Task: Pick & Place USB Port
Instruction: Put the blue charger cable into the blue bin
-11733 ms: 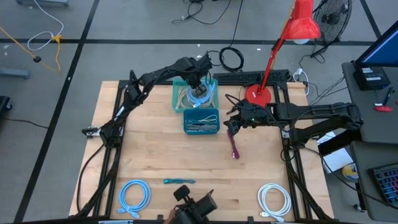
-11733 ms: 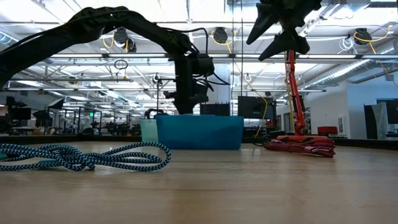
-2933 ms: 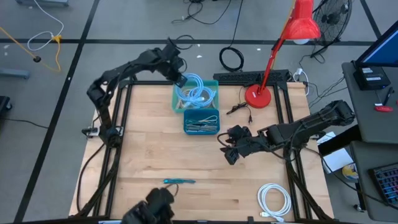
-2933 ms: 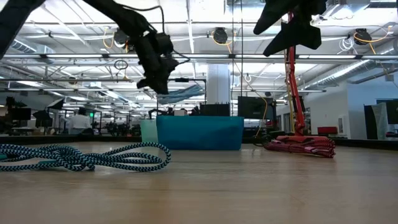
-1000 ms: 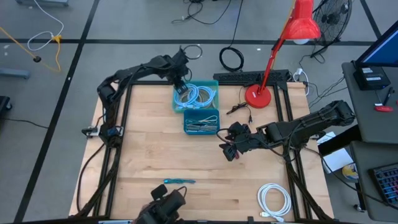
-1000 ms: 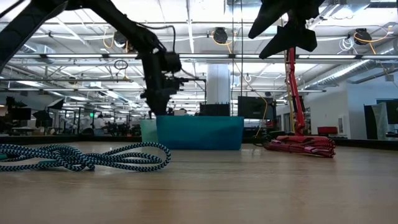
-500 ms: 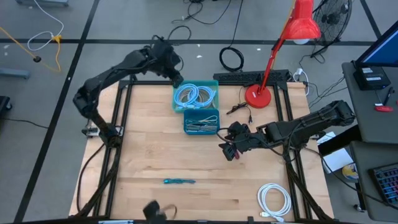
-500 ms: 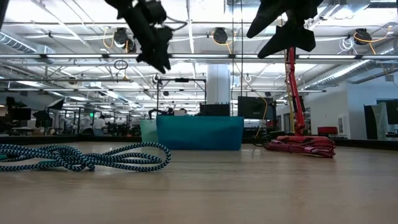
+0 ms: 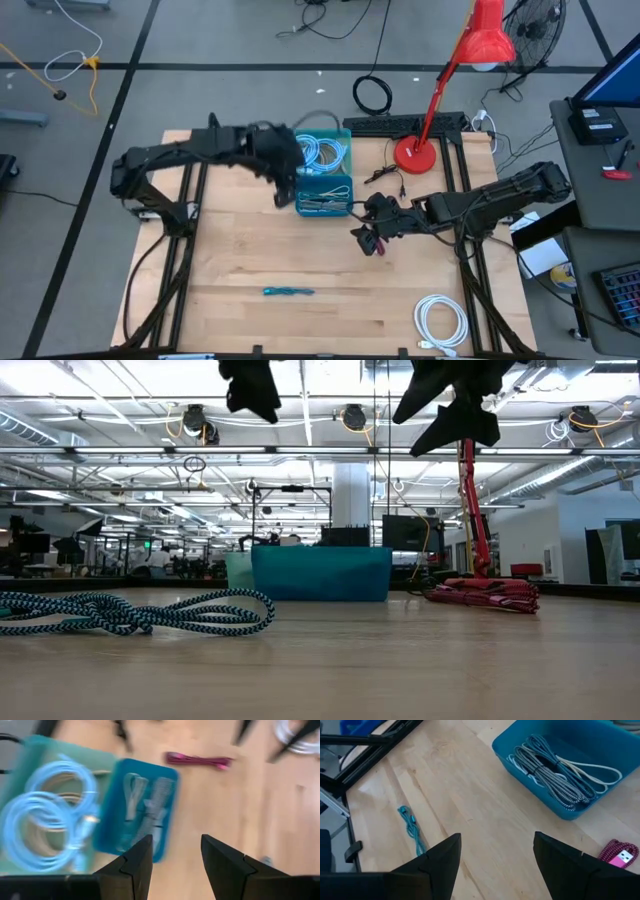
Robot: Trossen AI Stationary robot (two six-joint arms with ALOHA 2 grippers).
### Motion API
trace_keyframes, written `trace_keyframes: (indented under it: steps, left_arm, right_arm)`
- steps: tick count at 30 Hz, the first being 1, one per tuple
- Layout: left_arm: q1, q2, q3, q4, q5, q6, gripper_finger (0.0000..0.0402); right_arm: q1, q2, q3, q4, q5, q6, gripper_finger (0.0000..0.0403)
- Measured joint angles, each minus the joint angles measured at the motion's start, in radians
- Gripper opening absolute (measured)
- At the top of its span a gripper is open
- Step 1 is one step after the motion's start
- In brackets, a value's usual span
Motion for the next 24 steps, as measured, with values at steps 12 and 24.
trace_keyframes:
  steps: [12, 24]
  left_arm:
    - [-0.341, -0.001, 0.0, -0.073, -0.158, -0.193, 0.017]
    - [-0.653, -0.001, -0.177, -0.075, -0.297, -0.419, 0.017]
  right_arm:
    - [-0.013, 0.0, 0.0, 0.033, 0.013, 0.02, 0.0238]
    - [-0.018, 0.0, 0.0, 0.048, 0.05, 0.135, 0.0238]
